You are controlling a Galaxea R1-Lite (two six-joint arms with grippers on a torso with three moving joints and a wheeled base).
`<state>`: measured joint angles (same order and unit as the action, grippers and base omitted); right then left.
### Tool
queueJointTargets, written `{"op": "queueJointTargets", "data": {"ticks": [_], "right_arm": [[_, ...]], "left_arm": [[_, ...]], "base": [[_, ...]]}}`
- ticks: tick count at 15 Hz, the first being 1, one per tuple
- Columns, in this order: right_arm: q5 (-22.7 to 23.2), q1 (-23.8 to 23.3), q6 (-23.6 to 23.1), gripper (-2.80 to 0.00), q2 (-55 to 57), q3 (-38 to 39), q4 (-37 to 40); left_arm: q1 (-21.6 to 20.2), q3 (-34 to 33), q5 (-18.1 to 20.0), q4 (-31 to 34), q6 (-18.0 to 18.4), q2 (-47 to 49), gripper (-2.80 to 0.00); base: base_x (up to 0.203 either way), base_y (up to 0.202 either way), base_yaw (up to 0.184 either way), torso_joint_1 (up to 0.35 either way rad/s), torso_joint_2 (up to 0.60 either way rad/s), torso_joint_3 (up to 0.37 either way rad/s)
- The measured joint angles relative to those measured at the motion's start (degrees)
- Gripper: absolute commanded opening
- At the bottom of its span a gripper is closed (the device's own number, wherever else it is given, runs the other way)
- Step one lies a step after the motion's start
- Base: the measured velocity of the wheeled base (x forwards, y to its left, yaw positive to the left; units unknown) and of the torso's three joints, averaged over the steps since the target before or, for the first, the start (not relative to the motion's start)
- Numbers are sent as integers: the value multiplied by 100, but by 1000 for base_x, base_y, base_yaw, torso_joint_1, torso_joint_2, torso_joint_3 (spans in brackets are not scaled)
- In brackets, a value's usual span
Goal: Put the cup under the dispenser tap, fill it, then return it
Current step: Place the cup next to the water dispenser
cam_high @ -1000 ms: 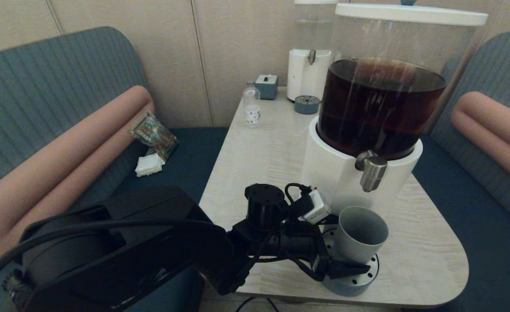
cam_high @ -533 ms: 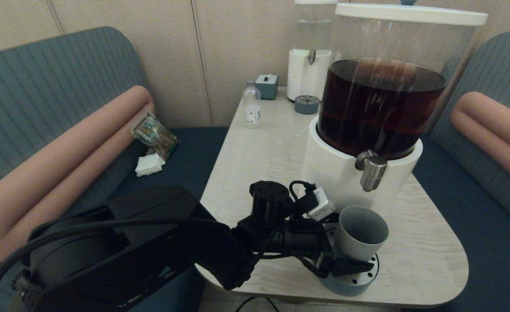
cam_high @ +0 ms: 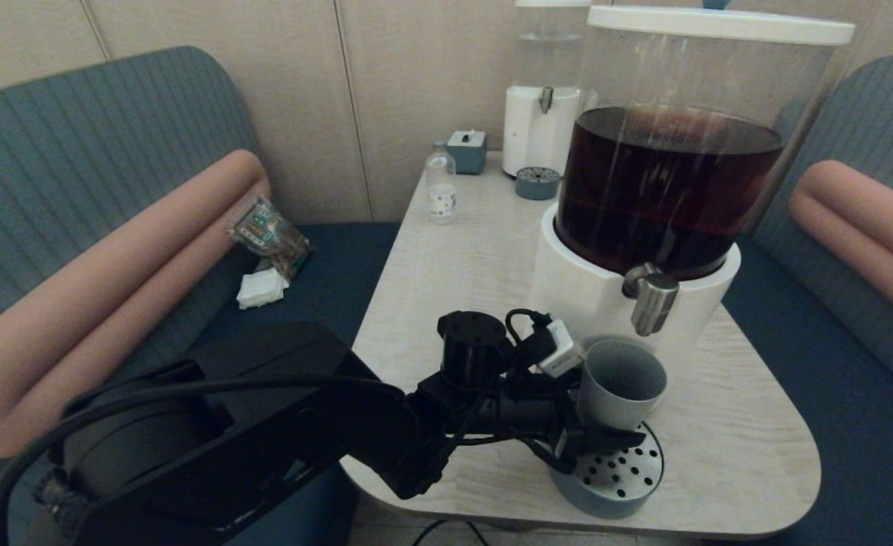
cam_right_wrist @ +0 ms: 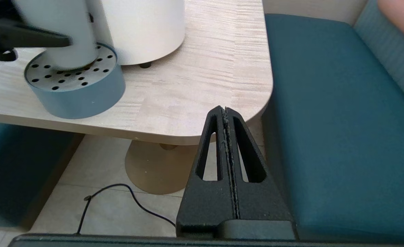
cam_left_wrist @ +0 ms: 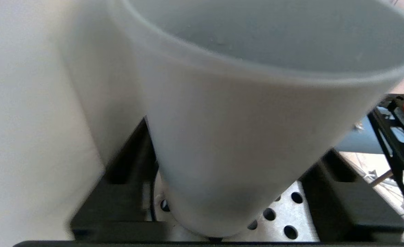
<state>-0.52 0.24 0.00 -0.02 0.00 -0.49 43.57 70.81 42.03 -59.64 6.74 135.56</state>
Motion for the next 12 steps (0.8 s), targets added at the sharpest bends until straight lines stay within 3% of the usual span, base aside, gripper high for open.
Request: {"op": "queueJointTargets", "data": {"ticks": [6,12], "right_arm": [[1,0,0,-280,0,0,-2],[3,0,0,-280,0,0,-2]], "left_arm": [[11,-89,13,0,4,-28,-280],[-82,-999,18,-107,64,-631,-280]], "base": [[0,0,0,0,0,0],[0,0,0,0,0,0]]}}
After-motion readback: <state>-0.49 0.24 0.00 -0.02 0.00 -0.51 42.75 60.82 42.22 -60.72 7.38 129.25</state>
